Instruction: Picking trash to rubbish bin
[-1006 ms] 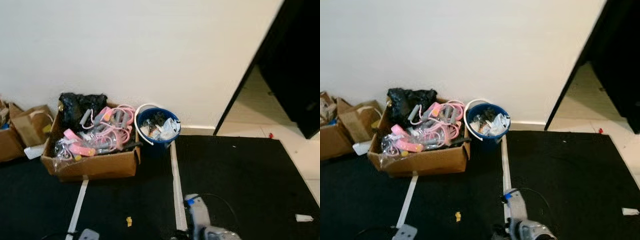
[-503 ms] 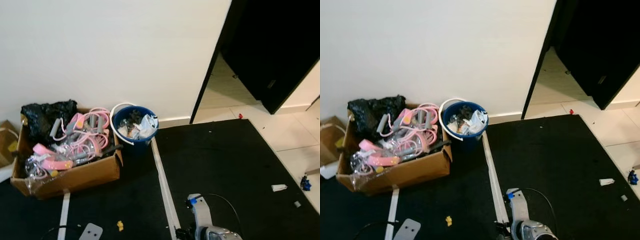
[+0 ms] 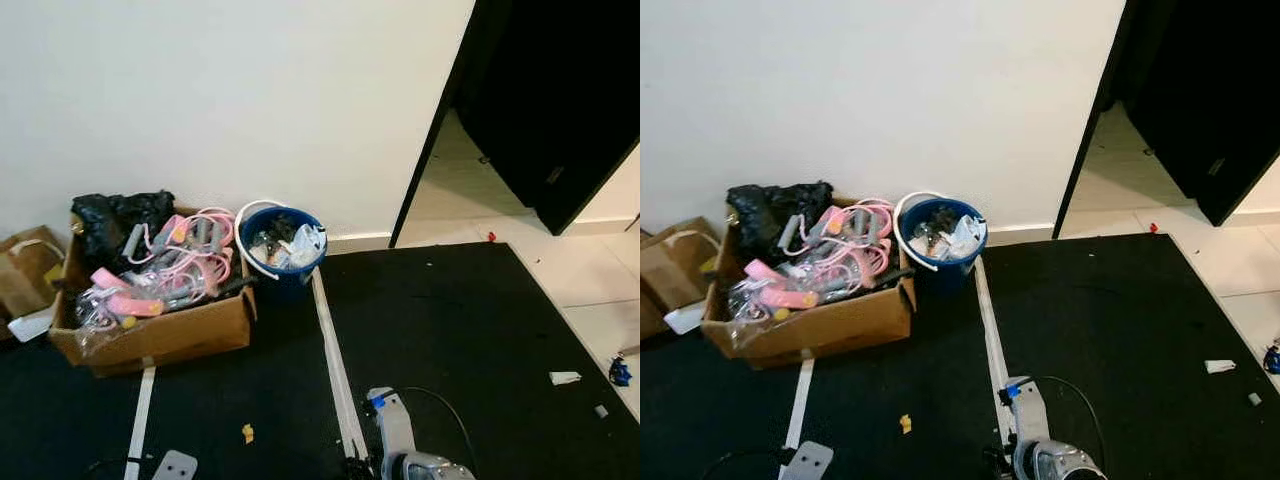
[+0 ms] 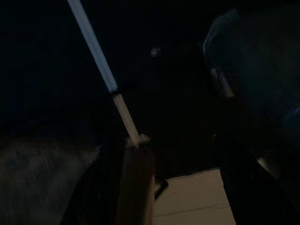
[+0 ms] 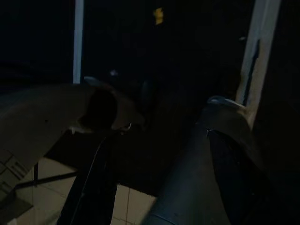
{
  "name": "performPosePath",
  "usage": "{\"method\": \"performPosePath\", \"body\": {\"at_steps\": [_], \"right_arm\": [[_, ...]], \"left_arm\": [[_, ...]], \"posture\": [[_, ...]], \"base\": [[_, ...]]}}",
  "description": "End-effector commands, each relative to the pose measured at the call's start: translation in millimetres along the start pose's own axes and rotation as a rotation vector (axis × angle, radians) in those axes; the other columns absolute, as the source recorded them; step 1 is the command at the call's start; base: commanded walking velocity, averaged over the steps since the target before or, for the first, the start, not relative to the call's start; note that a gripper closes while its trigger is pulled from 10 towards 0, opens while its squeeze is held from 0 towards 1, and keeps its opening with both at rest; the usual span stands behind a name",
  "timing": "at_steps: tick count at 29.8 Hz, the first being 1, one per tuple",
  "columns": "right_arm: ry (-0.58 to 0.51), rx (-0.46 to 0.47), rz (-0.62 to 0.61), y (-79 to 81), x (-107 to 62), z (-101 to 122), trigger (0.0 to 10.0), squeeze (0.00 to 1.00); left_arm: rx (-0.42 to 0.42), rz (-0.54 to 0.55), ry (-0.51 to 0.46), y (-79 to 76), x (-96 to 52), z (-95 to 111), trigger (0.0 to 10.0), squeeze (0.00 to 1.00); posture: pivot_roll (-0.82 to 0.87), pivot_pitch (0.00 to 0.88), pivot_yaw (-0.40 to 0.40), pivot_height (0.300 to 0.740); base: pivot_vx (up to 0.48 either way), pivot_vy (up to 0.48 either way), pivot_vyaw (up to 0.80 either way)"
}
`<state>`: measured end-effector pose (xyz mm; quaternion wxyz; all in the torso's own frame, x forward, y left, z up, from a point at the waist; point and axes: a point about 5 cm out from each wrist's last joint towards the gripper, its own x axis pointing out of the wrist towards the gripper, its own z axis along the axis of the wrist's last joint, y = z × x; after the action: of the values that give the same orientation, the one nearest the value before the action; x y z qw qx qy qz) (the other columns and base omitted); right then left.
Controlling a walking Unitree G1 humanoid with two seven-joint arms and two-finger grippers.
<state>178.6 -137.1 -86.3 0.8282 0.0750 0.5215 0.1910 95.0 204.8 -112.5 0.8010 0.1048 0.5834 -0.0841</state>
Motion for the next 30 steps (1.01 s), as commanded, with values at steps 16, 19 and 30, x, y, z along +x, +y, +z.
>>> {"method": "performPosePath", "body": {"at_steps": [16,19,30], "right_arm": [[0.025,-0.004,-0.017,-2.8,-1.1,-5.5,10.0,0.00],[0.029,-0.006,-0.017,-2.7,-1.1,-5.9,10.0,0.00],[0.027,-0.003,-0.018,-2.8,-1.1,-5.6,10.0,0.00]], "left_arm": [[-0.014,-0.031,0.030,-12.0,0.7,-7.8,10.0,0.00],[-0.008,-0.031,0.031,-11.9,0.7,-7.9,10.0,0.00],[0.004,-0.022,0.025,-11.2,0.9,-5.7,10.0,0.00]], "posture": [[0.13,0.024,-0.032,0.740],[0.13,0.024,-0.032,0.740],[0.14,0.025,-0.034,0.740]], "base": [[-0.262,0.000,-0.04],[0.000,0.000,-0.77],[0.000,0.000,-0.77]]}}
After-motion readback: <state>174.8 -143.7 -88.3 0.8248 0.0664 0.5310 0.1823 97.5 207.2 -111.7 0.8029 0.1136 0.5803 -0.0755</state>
